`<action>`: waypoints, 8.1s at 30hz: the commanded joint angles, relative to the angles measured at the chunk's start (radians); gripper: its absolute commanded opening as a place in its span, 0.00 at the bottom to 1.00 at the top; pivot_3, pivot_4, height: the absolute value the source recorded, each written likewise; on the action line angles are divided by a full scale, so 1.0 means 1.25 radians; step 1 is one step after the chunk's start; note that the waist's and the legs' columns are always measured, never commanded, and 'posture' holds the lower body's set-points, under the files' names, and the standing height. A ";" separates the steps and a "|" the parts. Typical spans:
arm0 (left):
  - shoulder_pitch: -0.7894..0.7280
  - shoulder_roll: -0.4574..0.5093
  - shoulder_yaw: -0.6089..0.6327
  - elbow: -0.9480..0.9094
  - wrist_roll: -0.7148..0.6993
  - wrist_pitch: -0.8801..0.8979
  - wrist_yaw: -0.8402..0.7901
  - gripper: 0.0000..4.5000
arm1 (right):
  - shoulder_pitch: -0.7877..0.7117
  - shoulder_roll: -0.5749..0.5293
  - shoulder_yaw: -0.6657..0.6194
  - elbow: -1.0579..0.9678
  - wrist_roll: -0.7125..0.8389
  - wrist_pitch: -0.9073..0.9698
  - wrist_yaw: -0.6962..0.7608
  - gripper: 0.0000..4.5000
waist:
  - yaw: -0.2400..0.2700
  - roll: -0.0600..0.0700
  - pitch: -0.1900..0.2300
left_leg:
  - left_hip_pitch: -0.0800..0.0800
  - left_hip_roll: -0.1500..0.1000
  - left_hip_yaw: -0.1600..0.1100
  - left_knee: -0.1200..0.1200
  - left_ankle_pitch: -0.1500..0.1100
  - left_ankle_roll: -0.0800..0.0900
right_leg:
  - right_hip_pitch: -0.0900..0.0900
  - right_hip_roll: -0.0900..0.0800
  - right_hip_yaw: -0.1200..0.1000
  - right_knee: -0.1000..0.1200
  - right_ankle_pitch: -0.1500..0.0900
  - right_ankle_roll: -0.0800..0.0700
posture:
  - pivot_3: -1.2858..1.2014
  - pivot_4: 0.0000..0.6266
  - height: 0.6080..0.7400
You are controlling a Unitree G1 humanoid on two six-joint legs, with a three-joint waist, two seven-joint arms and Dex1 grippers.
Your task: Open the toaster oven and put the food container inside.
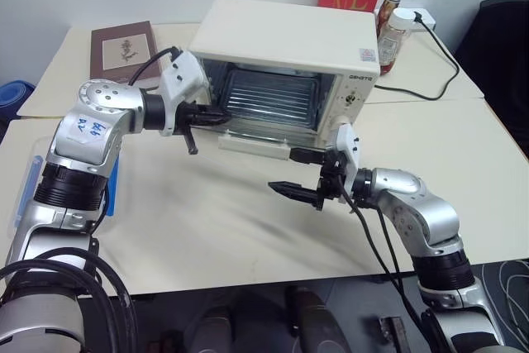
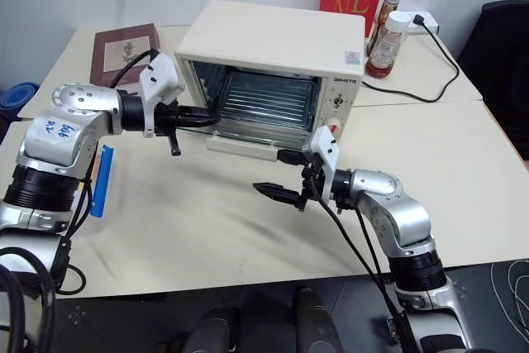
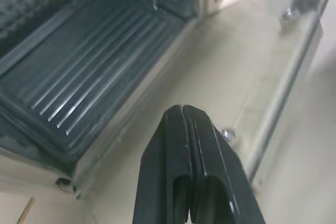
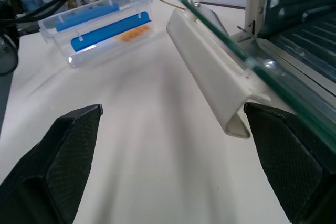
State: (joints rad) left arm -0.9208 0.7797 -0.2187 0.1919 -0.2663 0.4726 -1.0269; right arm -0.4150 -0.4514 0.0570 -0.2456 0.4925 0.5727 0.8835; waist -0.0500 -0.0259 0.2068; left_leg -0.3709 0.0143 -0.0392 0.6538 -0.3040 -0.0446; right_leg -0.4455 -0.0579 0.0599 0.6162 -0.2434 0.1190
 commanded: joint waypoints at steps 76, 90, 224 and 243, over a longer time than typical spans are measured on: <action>1.008 -0.241 1.428 -0.809 -0.458 0.913 0.396 1.00 | -0.253 -0.160 -0.031 0.135 0.234 0.114 0.339 1.00 | -0.006 -0.002 0.001 | 0.003 0.003 0.000 0.004 -0.005 0.001 | 0.001 0.001 -0.002 0.001 -0.003 -0.005 | 0.52 0.24 1.00; 1.177 -0.224 0.877 -0.832 -1.365 -0.016 1.671 1.00 | -0.274 -0.201 -0.031 0.090 0.235 0.121 0.409 1.00 | 0.021 -0.003 -0.004 | 0.014 0.006 0.000 0.007 -0.010 -0.006 | 0.014 0.003 -0.002 -0.003 -0.012 -0.021 | 0.52 0.24 1.00; 0.112 -0.180 0.039 -0.171 -0.055 0.298 0.269 0.00 | -0.074 -0.086 0.072 0.004 -0.053 0.033 -0.236 0.01 | 0.018 -0.004 0.000 | 0.002 0.010 0.000 0.008 -0.005 -0.003 | 0.000 0.012 0.001 0.003 -0.004 -0.007 | 0.52 0.24 1.00; -0.099 -0.391 0.089 0.213 0.099 0.032 0.431 0.00 | -0.208 0.075 -0.009 0.227 -0.160 -0.071 -0.329 0.01 | 0.014 -0.003 0.000 | 0.001 0.009 0.000 0.007 -0.005 -0.004 | -0.001 0.011 0.001 0.006 -0.003 -0.006 | 0.52 0.24 1.00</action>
State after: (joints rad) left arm -1.0423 0.2757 -0.1245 0.4915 -0.1454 0.5301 -0.4626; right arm -0.6778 -0.3481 0.0685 0.1072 0.2674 0.4760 0.4490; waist -0.0322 -0.0301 0.2071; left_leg -0.3702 0.0261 -0.0388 0.6626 -0.3101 -0.0496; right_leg -0.4463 -0.0442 0.0615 0.6232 -0.2469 0.1120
